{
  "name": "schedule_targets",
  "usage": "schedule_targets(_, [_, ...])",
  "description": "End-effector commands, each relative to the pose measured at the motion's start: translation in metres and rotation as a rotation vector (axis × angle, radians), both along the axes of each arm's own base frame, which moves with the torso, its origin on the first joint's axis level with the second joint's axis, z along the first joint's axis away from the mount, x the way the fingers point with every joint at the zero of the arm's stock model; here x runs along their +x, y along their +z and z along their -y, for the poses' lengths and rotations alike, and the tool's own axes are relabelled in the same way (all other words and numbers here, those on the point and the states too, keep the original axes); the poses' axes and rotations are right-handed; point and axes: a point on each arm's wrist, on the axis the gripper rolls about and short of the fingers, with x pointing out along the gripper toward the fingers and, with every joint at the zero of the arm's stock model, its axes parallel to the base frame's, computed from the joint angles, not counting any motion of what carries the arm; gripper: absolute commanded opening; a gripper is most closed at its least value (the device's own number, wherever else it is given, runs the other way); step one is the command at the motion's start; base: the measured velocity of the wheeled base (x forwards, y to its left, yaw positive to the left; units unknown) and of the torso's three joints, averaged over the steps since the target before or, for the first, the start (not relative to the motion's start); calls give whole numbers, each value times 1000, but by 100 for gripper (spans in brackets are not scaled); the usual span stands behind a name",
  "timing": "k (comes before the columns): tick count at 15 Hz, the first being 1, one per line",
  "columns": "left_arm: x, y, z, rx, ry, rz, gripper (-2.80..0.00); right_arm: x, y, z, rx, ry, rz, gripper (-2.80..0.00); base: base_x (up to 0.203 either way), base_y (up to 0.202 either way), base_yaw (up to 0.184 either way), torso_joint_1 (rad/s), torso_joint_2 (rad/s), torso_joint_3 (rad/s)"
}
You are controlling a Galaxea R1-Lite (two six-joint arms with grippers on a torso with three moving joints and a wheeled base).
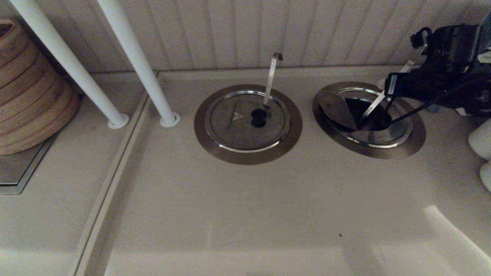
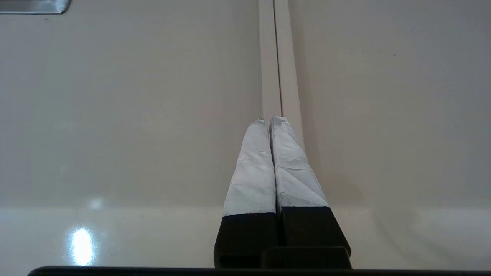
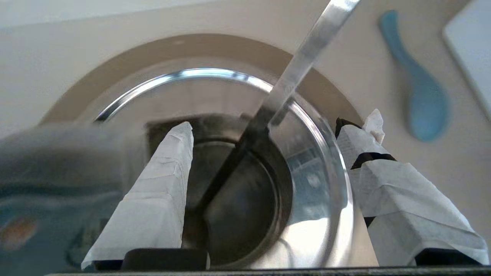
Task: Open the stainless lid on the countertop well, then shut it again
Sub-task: Stir with a spoon, then close the lid
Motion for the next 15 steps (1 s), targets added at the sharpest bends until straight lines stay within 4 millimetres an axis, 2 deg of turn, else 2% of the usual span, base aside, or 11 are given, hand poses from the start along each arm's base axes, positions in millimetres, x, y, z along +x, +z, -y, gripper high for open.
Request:
schedule_targets(1, [0, 0, 0, 0, -1, -1, -280, -40, 21, -22, -15, 74, 40, 0, 0, 0, 0, 0, 0, 0])
schedule_targets(4, [0, 0, 0, -1, 0, -2, -280, -67, -1, -66, -129, 228, -43, 0, 0, 0, 0, 0, 0, 0])
schedule_targets(6, [0, 0, 0, 0, -1, -1, -280, -77, -16, -87, -227, 277, -33, 0, 0, 0, 0, 0, 0, 0])
schedule_targets(10, [0, 0, 0, -1, -1, -1, -280, -63, -41, -102, -346, 267, 69, 0, 0, 0, 0, 0, 0, 0])
schedule_targets(13, [0, 0, 0, -1, 1, -1, -280, -61, -55, -111, -366, 298, 42, 0, 0, 0, 0, 0, 0, 0])
schedule_targets(15, [0, 0, 0, -1, 0, -1, -280, -67, -59, -119, -382, 327, 43, 0, 0, 0, 0, 0, 0, 0])
